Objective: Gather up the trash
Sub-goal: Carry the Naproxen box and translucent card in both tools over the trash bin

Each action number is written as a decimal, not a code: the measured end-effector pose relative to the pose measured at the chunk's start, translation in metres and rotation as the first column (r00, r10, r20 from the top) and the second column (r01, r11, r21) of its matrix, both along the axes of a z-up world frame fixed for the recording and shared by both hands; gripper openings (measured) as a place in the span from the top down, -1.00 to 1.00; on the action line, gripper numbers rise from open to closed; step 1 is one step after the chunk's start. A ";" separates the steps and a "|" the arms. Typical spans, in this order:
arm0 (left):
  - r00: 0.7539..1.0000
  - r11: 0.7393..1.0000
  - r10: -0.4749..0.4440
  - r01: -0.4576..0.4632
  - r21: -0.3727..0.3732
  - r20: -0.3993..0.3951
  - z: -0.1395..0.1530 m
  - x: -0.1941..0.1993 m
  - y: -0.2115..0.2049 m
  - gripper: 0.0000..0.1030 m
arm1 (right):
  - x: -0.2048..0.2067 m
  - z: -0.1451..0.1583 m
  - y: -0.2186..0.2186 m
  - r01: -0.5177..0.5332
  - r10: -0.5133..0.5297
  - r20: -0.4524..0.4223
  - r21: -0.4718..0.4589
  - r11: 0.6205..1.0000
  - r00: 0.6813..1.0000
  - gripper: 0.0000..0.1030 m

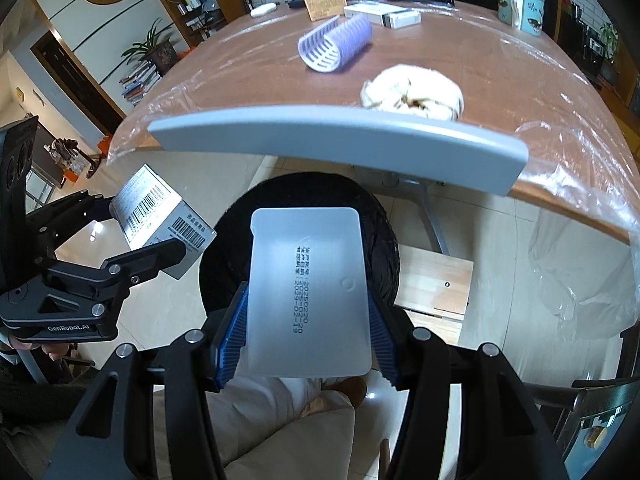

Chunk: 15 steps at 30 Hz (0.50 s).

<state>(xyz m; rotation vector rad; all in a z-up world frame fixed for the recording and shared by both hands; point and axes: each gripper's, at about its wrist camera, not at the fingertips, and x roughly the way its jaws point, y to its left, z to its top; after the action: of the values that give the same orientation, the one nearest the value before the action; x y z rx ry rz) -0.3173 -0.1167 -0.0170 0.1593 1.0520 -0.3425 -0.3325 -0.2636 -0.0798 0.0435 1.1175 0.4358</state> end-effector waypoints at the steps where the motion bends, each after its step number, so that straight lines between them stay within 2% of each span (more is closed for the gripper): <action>1: 1.000 1.000 0.000 0.000 0.004 -0.006 -0.003 0.000 0.000 -0.58 | 0.000 -0.002 0.000 0.000 0.000 -0.005 -0.003 1.000 1.000 -0.05; 15: 0.999 0.999 -0.003 0.005 0.054 -0.048 -0.026 0.006 -0.005 -0.58 | 0.007 -0.024 0.009 -0.015 0.013 -0.040 -0.049 0.999 0.999 -0.05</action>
<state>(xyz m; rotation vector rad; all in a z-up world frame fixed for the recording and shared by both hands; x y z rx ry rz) -0.3114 -0.1214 -0.0434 0.2022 1.1089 -0.3229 -0.3260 -0.2547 -0.1042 0.0017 1.1672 0.4211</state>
